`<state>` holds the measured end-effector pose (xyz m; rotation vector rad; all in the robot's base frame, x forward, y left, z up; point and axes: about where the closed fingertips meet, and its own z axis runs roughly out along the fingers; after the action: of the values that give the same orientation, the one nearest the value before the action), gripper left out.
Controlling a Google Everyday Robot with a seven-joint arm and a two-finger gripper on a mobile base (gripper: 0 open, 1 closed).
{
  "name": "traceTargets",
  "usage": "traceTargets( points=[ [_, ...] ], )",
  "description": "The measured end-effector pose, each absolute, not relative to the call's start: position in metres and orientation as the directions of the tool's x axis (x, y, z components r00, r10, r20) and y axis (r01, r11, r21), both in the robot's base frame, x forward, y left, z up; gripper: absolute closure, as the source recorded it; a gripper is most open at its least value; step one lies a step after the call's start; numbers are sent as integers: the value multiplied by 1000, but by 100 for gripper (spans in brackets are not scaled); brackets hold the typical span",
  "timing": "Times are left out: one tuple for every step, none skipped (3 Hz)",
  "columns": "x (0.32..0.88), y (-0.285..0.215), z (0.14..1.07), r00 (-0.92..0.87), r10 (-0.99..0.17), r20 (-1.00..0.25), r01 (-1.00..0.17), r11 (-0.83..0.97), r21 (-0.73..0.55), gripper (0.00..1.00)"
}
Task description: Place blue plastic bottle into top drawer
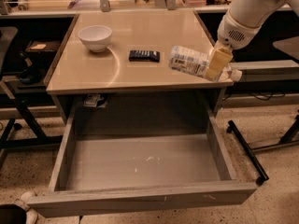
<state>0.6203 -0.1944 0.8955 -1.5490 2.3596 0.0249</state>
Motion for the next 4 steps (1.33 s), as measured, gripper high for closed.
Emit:
traceTargets(
  points=[
    [570, -170, 889, -342, -896, -284, -919, 382, -97, 100],
    [522, -138, 867, -322, -894, -311, -939, 344, -15, 100],
    [514, -136, 854, -323, -899, -295, -942, 335, 10, 100],
    [511, -126, 846, -309, -900, -309, -948, 317, 25, 100]
  ],
)
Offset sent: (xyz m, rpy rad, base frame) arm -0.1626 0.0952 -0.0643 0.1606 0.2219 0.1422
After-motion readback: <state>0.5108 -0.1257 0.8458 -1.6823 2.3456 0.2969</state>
